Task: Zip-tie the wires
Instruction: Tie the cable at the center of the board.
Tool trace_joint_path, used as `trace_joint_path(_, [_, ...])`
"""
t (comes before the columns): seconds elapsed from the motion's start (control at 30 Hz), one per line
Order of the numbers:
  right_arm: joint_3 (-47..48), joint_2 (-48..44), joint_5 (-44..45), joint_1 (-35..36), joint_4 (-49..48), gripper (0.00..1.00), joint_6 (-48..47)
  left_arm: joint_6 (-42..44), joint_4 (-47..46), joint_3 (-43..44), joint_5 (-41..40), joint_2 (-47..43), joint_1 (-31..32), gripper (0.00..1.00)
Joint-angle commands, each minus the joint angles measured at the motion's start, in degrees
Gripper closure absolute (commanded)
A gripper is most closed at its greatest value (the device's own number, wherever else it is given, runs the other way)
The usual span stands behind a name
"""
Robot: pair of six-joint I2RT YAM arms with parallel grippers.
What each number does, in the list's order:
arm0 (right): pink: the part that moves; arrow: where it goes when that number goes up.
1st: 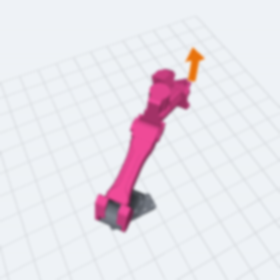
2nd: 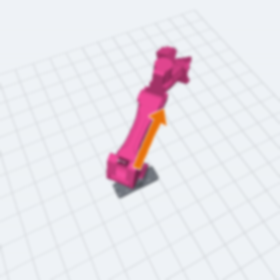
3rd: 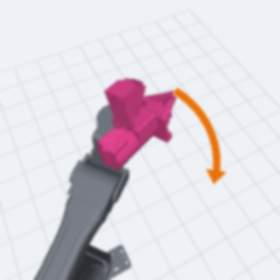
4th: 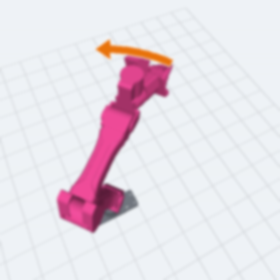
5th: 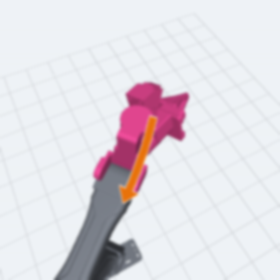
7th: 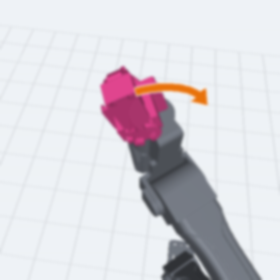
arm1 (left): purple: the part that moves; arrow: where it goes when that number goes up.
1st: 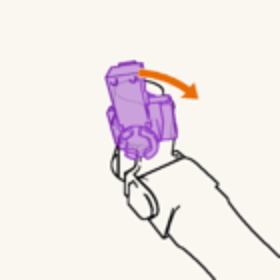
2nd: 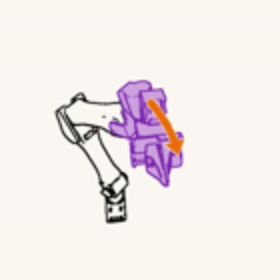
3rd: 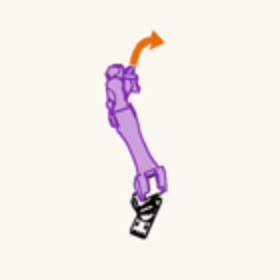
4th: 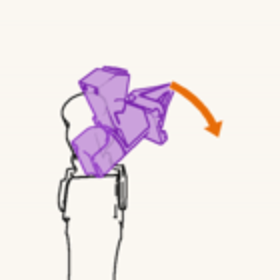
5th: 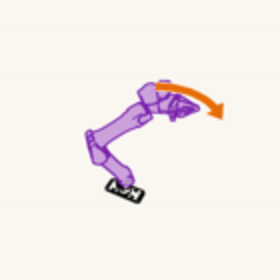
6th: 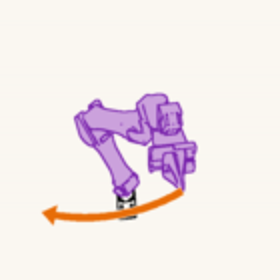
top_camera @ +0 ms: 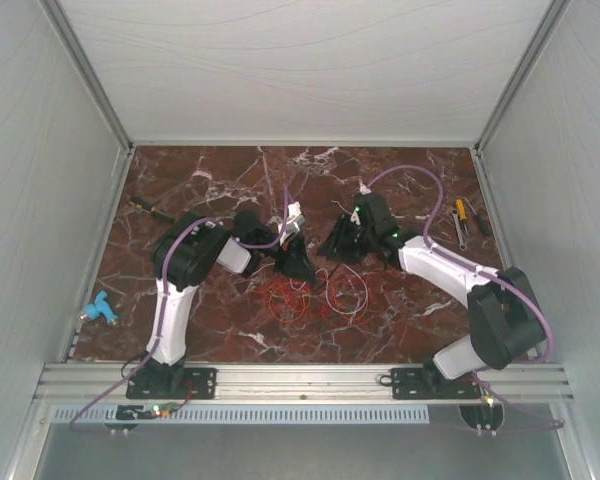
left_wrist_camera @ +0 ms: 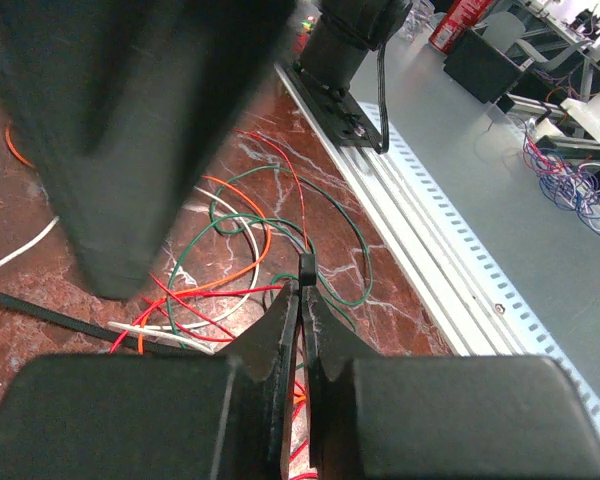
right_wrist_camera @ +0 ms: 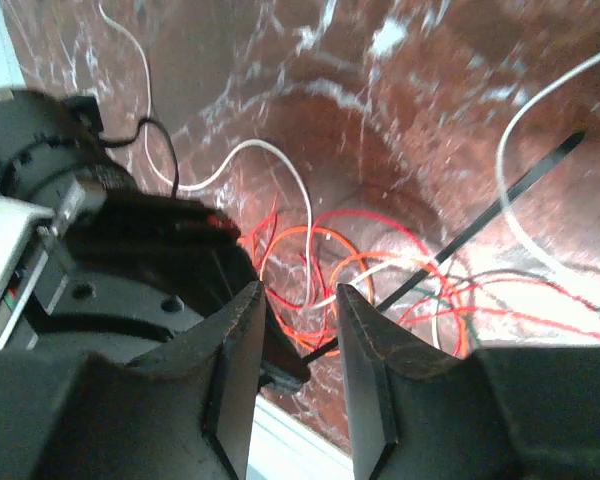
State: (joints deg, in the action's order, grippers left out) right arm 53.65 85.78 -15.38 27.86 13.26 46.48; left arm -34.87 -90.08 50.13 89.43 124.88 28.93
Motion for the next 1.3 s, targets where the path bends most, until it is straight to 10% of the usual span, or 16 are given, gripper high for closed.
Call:
trace_joint_path(0.0, [-3.49,-2.35,4.28,4.2,-2.63,0.68,5.87,2.44,-14.68,0.17,4.96,0.8,0.25,1.0])
trace_joint_path(0.87, [-4.28,10.9,10.51,-2.46,-7.81,0.68,3.94,3.67,-14.68,-0.82,3.64,4.49,0.34,1.0])
trace_joint_path(1.27, [-16.55,9.87,7.99,-3.55,-25.5,0.68,7.64,2.62,-14.68,-0.34,3.48,4.67,0.34,1.0])
